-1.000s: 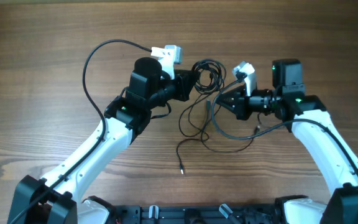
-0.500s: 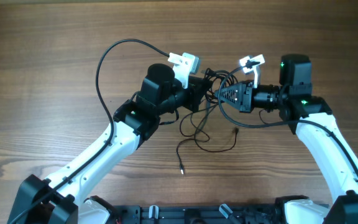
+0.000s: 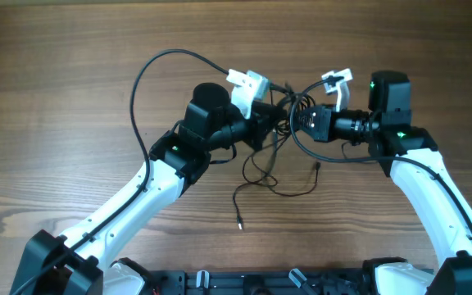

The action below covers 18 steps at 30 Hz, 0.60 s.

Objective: Untangle cables

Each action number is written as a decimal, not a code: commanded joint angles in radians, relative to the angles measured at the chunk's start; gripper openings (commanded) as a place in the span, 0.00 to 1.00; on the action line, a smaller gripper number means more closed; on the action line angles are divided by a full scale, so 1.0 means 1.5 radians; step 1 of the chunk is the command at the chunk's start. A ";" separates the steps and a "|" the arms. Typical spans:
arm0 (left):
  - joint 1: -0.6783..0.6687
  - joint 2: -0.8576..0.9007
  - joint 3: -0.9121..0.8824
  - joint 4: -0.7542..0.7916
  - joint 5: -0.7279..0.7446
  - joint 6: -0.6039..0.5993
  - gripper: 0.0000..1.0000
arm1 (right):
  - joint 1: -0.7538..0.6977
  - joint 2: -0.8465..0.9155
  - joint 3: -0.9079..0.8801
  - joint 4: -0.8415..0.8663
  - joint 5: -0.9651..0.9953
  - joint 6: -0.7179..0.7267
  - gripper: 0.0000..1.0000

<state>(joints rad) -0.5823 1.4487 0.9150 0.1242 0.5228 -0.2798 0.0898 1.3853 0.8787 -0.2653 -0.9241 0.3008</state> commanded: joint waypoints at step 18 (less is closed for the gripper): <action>0.051 0.003 -0.004 -0.025 0.062 0.062 0.04 | -0.055 -0.043 -0.001 -0.085 0.072 -0.031 0.89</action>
<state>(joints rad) -0.5690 1.4551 0.9142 0.0826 0.5915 -0.2108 0.0555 1.3705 0.8768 -0.3721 -0.8318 0.3542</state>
